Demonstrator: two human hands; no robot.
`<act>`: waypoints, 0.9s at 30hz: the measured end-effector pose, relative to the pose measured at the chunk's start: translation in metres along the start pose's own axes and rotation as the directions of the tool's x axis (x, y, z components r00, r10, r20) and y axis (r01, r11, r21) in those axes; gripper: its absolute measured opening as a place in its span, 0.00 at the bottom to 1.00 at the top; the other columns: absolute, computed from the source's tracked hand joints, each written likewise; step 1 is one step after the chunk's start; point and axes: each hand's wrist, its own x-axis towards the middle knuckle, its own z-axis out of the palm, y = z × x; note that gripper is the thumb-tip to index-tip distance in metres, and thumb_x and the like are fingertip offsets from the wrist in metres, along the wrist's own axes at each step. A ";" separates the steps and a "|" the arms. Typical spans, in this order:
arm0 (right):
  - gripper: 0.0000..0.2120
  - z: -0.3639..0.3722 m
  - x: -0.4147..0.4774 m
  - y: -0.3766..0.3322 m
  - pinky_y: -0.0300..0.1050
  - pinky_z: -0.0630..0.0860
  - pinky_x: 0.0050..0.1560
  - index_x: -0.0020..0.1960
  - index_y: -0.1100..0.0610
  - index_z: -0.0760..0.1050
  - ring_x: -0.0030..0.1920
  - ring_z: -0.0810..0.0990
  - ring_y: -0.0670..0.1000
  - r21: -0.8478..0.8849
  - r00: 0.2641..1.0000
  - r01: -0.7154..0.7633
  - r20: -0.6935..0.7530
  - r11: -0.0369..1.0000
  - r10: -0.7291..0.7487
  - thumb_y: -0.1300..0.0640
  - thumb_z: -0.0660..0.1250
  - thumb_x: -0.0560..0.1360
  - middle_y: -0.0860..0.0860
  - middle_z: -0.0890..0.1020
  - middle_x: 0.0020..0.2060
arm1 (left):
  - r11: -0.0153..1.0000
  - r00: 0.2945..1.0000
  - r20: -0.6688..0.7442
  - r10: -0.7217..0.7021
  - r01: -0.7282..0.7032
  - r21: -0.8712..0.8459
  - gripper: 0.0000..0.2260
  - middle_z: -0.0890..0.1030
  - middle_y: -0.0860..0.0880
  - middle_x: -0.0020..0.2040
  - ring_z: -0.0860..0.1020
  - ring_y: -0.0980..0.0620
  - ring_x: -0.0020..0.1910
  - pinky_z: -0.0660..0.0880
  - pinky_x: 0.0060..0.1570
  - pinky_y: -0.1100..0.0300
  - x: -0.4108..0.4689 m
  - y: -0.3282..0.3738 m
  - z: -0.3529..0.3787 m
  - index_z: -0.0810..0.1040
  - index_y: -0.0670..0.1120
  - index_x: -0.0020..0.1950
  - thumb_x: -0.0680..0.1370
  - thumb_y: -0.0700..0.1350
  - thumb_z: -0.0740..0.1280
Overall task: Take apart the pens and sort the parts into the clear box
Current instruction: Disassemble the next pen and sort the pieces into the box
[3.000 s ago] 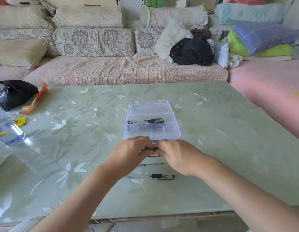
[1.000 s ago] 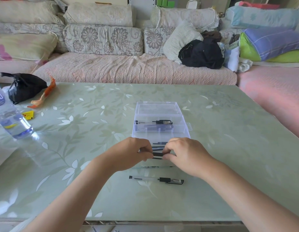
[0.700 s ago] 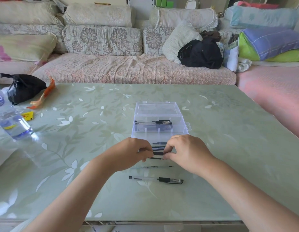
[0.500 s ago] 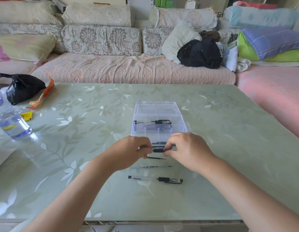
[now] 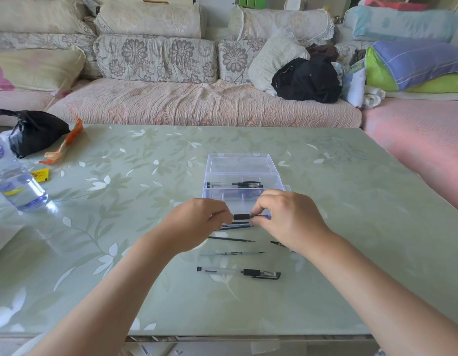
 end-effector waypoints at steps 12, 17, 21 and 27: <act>0.04 0.005 -0.001 0.000 0.42 0.66 0.37 0.42 0.47 0.79 0.37 0.71 0.44 -0.011 1.000 0.003 0.029 1.000 -0.002 0.48 0.71 0.73 0.42 0.78 0.40 | 0.999 0.999 0.028 0.021 -0.022 0.042 0.09 0.74 0.54 0.32 0.69 0.56 0.30 0.66 0.32 0.62 -0.002 0.000 0.001 0.77 0.56 0.44 0.80 0.53 0.59; 0.05 0.004 -0.001 0.002 0.42 0.68 0.36 0.42 0.47 0.78 0.38 0.74 0.45 -0.016 0.999 0.031 0.030 0.999 -0.031 0.48 0.70 0.73 0.43 0.79 0.40 | 1.000 0.997 0.075 -0.010 0.009 0.019 0.13 0.78 0.52 0.36 0.75 0.52 0.38 0.69 0.36 0.60 -0.003 -0.001 0.002 0.79 0.56 0.44 0.80 0.53 0.57; 0.04 0.003 -0.002 0.005 0.41 0.68 0.37 0.43 0.47 0.78 0.40 0.75 0.45 -0.037 0.994 0.033 0.102 0.999 -0.029 0.47 0.68 0.74 0.42 0.78 0.41 | 1.000 0.994 0.105 0.004 -0.005 0.004 0.09 0.79 0.57 0.37 0.75 0.60 0.34 0.70 0.34 0.62 -0.001 -0.006 0.002 0.79 0.58 0.45 0.80 0.52 0.60; 0.04 -0.003 -0.002 0.022 0.43 0.74 0.45 0.44 0.45 0.78 0.47 0.77 0.45 -0.077 0.956 -0.068 0.279 0.995 0.087 0.47 0.66 0.75 0.40 0.80 0.43 | 0.997 0.989 0.132 -0.066 0.060 0.044 0.04 0.76 0.63 0.40 0.71 0.62 0.32 0.66 0.35 0.65 -0.001 -0.030 -0.013 0.77 0.59 0.45 0.79 0.52 0.65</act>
